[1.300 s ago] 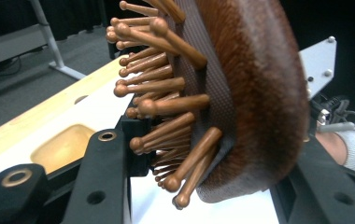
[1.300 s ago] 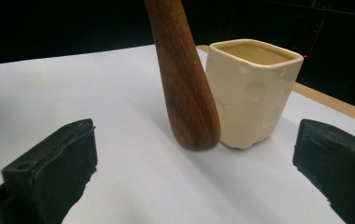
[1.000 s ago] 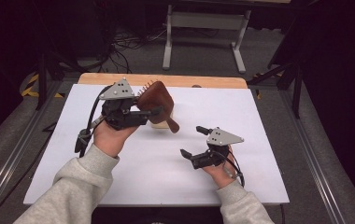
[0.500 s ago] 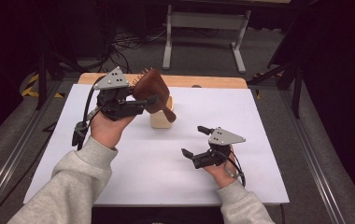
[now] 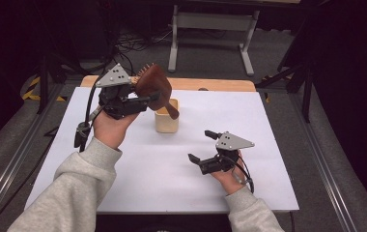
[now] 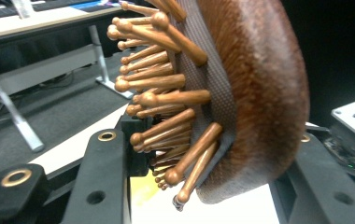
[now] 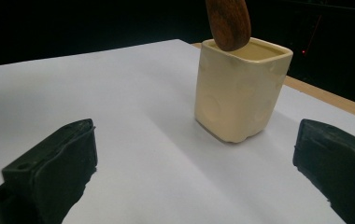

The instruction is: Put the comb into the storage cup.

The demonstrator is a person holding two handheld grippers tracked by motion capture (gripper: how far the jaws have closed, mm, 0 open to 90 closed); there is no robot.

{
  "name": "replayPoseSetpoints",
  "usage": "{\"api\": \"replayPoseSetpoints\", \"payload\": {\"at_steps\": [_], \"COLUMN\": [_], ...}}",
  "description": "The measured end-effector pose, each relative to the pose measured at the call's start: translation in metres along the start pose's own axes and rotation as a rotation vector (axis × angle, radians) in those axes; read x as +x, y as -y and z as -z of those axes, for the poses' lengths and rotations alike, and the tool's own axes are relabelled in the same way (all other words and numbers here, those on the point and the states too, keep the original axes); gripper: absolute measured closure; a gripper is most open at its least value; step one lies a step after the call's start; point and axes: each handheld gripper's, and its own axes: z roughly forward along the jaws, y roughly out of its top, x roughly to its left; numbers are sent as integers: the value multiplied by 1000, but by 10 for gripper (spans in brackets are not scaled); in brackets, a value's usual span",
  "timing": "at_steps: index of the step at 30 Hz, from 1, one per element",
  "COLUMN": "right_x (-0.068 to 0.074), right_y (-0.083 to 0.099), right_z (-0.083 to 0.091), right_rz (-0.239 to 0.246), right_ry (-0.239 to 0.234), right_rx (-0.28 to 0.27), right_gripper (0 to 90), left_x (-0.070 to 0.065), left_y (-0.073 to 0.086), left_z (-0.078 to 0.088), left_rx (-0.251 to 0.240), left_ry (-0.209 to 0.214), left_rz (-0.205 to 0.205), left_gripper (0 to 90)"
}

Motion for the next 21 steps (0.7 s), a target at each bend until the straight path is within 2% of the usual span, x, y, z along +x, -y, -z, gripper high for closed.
{"api": "replayPoseSetpoints", "payload": {"at_steps": [8, 21], "right_x": [0, 0], "right_y": [0, 1], "right_z": [0, 0], "right_rz": [-1, -2], "right_ry": [-1, -10], "right_rx": [2, 2], "right_gripper": [5, 4], "left_x": [5, 16], "left_y": [0, 6], "left_z": [-3, -20], "left_rx": [-20, -14], "left_ry": [-55, -115], "left_rz": [11, 37], "left_gripper": [556, 553]}}
